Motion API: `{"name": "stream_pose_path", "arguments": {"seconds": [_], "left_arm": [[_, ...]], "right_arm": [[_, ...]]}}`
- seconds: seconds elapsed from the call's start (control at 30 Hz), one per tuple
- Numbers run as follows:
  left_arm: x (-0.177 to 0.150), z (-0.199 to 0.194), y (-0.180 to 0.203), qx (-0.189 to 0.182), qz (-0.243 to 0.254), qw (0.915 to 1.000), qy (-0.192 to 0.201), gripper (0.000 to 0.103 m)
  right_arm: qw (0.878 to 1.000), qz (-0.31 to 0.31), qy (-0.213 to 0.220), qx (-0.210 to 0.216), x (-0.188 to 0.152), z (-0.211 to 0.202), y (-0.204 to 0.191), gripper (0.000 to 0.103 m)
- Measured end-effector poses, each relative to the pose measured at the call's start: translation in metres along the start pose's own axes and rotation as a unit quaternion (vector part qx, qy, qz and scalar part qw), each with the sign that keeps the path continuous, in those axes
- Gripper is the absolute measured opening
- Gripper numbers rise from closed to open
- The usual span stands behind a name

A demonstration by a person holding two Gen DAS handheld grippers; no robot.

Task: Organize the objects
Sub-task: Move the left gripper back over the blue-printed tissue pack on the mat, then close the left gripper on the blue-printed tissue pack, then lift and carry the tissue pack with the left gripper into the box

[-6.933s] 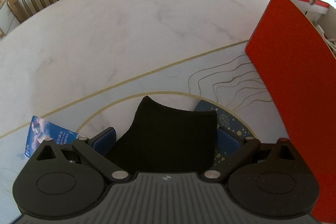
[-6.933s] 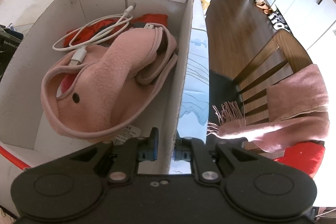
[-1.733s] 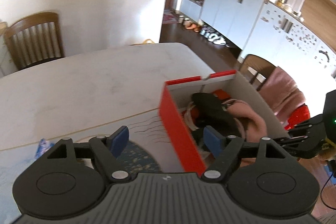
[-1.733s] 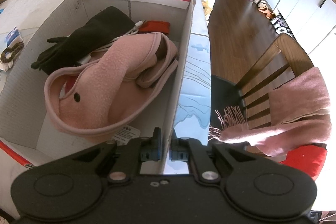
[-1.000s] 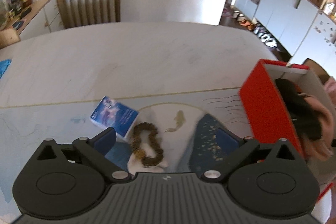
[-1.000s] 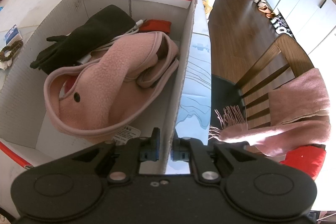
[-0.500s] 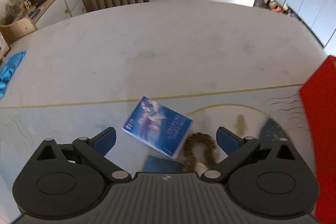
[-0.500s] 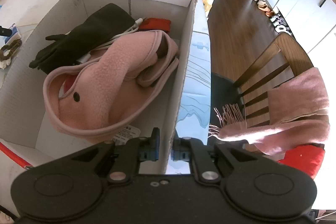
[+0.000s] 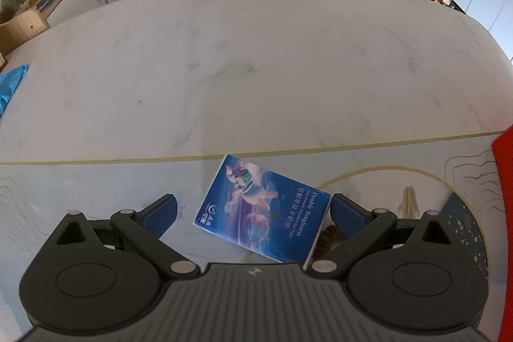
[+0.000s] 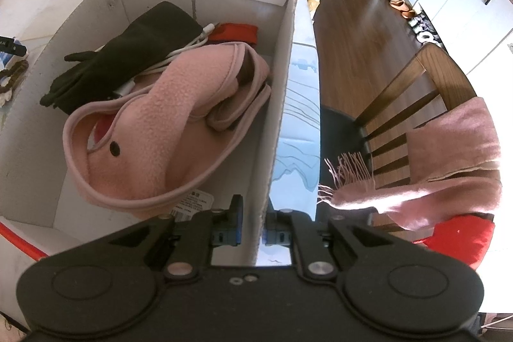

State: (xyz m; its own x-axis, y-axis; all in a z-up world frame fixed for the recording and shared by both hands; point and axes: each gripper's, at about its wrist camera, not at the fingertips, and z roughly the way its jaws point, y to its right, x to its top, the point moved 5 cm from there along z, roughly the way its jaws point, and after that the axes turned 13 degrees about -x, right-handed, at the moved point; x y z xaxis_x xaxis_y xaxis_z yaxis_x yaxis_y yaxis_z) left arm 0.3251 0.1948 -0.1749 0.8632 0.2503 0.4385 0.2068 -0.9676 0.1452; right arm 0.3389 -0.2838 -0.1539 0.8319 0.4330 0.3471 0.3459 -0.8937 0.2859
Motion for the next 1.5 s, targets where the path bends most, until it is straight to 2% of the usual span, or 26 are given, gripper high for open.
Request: {"name": "stream_pose_path", "arguments": {"seconds": [0.27,0.37,0.6,0.83,1.0,1.2,1.5], "left_arm": [[0.000,0.002,-0.005,-0.006,-0.020,0.9997,0.015,0.101],[-0.003,0.001,-0.005,-0.013,-0.023,0.9995,0.018,0.086],[-0.008,-0.009,-0.009,-0.017,-0.031,0.9989,0.031,0.085],[-0.014,-0.032,0.003,-0.031,-0.026,0.9984,0.038,0.085],[-0.019,-0.050,0.020,-0.044,-0.009,0.9982,0.041,0.084],[-0.018,-0.077,0.050,-0.077,0.019,0.9953,0.055,0.084],[-0.018,-0.113,0.117,-0.145,0.086,0.9836,0.064,0.085]], "right_arm": [[1.000,0.001,-0.004,-0.004,0.003,0.002,-0.003,0.011],[1.000,0.001,-0.004,-0.004,0.003,0.002,-0.004,0.011],[1.000,0.000,-0.004,-0.004,0.003,0.002,-0.004,0.010],[1.000,0.001,0.000,0.000,0.003,-0.001,-0.004,0.010],[1.000,-0.003,0.004,0.001,0.003,-0.001,-0.004,0.010],[1.000,-0.006,0.007,0.002,0.003,0.000,-0.004,0.009],[1.000,-0.008,0.012,0.005,0.001,-0.001,-0.005,0.009]]}}
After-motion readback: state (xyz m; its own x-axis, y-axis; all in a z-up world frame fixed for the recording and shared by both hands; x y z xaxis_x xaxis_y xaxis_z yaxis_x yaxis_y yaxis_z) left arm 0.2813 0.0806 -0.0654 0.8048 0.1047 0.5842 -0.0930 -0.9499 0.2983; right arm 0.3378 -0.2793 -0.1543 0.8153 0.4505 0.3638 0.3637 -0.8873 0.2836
